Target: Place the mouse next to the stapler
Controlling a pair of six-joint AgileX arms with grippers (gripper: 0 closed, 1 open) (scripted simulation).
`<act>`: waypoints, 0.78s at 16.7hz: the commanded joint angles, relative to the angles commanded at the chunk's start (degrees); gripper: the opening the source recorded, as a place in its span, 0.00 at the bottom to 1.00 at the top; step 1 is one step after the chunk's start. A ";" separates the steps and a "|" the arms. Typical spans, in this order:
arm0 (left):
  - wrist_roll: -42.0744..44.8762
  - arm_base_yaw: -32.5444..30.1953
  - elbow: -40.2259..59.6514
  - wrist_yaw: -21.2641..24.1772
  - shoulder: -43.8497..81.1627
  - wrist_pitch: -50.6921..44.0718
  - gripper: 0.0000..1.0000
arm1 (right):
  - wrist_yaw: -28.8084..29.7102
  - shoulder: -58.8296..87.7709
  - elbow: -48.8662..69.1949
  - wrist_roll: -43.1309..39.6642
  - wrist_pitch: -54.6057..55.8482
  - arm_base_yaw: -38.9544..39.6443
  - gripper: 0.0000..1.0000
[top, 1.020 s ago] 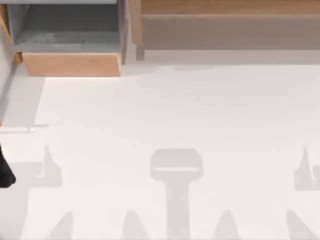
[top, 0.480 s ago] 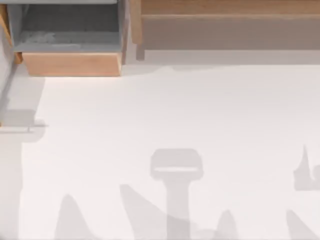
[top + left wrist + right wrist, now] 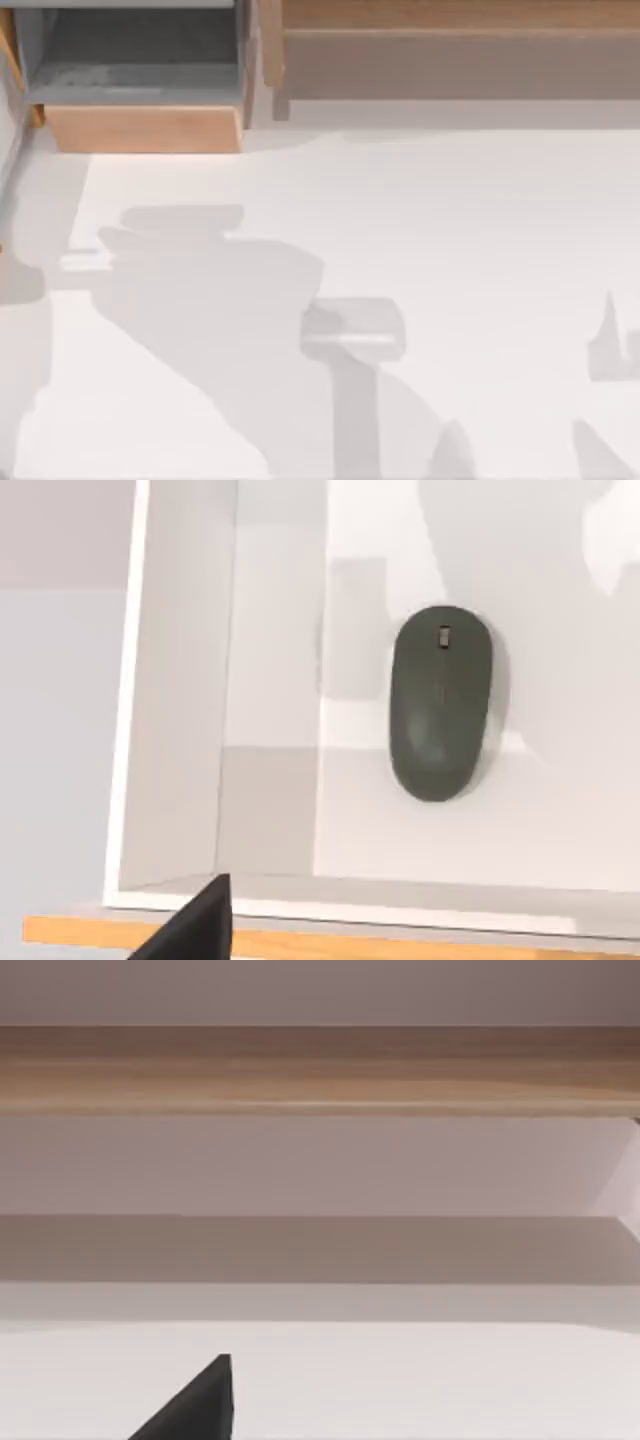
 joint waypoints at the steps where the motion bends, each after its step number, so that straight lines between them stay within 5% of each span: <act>1: 0.72 0.21 5.92 0.12 6.48 -3.38 1.00 | 0.00 0.00 0.00 0.00 0.00 0.00 1.00; 7: 3.10 -0.42 34.52 0.32 36.64 -19.80 1.00 | 0.00 0.00 0.00 0.00 0.00 0.00 1.00; 13: 3.51 -1.61 46.99 -0.12 48.64 -25.36 1.00 | 0.00 0.00 0.00 0.00 0.00 0.00 1.00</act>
